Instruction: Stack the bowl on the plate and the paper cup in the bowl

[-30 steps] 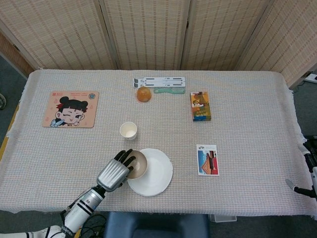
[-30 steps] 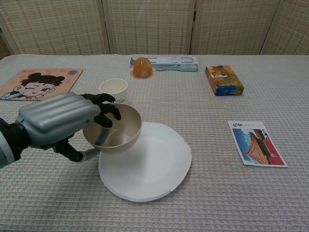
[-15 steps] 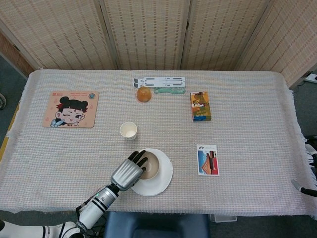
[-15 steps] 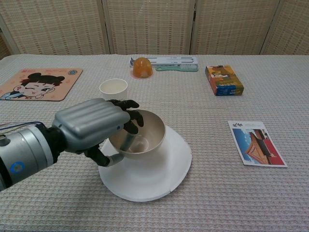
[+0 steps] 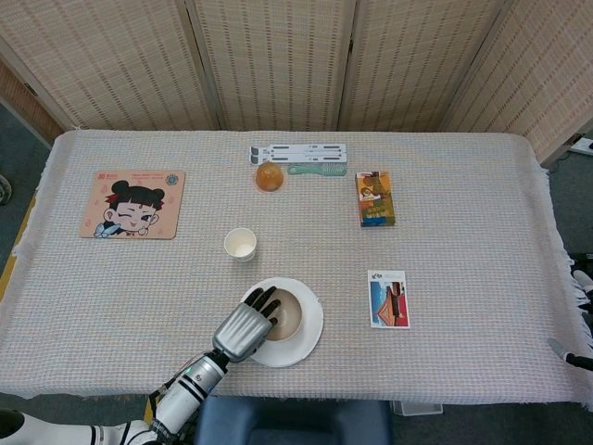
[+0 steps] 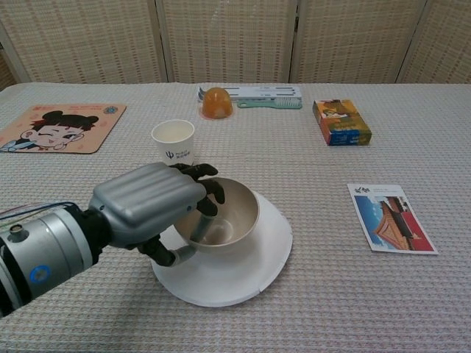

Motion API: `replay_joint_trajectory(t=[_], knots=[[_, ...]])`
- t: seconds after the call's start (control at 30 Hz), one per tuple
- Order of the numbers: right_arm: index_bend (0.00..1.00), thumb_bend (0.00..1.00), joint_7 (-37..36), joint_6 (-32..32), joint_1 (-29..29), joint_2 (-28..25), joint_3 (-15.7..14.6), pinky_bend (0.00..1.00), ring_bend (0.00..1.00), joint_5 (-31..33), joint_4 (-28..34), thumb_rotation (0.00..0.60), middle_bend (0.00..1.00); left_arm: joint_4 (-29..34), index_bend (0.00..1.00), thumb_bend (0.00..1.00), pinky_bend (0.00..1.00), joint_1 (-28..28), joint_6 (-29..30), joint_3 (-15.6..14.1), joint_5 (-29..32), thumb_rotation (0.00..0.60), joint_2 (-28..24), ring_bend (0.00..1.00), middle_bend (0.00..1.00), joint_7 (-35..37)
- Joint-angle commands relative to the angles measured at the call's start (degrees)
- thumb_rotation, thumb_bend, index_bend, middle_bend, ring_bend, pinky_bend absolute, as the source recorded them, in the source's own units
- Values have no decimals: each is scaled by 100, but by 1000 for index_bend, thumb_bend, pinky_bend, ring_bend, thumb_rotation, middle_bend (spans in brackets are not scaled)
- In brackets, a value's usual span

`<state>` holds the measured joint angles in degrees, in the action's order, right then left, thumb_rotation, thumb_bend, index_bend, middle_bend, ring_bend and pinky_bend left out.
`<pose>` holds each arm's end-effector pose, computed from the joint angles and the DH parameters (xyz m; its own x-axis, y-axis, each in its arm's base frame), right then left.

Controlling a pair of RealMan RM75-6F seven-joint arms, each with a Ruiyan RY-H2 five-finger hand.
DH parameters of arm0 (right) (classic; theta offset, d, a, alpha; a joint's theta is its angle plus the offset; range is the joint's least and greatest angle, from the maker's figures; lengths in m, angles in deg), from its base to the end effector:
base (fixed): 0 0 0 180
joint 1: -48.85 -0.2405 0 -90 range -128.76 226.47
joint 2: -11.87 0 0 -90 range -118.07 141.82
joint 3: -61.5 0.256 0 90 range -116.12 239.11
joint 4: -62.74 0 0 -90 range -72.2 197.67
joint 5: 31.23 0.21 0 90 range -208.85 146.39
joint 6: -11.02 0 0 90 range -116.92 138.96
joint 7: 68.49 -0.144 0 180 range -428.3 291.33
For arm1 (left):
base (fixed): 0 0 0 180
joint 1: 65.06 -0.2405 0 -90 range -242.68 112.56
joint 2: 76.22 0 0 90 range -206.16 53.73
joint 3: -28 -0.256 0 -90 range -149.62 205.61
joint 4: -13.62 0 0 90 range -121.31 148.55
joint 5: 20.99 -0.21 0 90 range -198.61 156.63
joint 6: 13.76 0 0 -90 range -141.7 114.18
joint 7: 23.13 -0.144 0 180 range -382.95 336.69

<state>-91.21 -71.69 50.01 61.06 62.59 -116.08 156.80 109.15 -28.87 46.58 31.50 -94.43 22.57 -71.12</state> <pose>-0.3417 -0.1397 0.2347 0.2303 -0.0697 0.9706 -0.9607 0.1426 0.2382 -0.0960 0.2400 -0.0722 0.6521 0.1291 0.7471 0.6389 -0.6242 -0.4497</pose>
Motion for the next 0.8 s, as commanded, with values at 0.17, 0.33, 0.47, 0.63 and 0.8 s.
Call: replay_joint_trajectory(t=[0.17,0.33,0.47,0.63,0.8], knots=[[0,208,-168,-93,56,-19,-3,0,0,-27,-64,600,0,-146,678,395,170,60,-6,-20,75,600,124,15,245,23],[0,208,-149,-68,46,-21,-11,0,0,-33,-45,600,0,-143,678,395,170,56,60,-64,75,600,139,15,245,25],[0,208,-99,-63,44,-17,-11,0,0,-22,-13,600,0,-99,646,388,170,40,100,-115,59,600,92,16,245,70],[0,207,-70,-44,35,-13,-5,0,0,-4,3,600,0,-15,579,385,170,48,118,-135,53,600,43,16,244,112],[0,207,-62,-41,33,-14,-8,0,0,-11,8,600,0,37,544,354,170,50,155,-147,80,600,41,16,244,95]])
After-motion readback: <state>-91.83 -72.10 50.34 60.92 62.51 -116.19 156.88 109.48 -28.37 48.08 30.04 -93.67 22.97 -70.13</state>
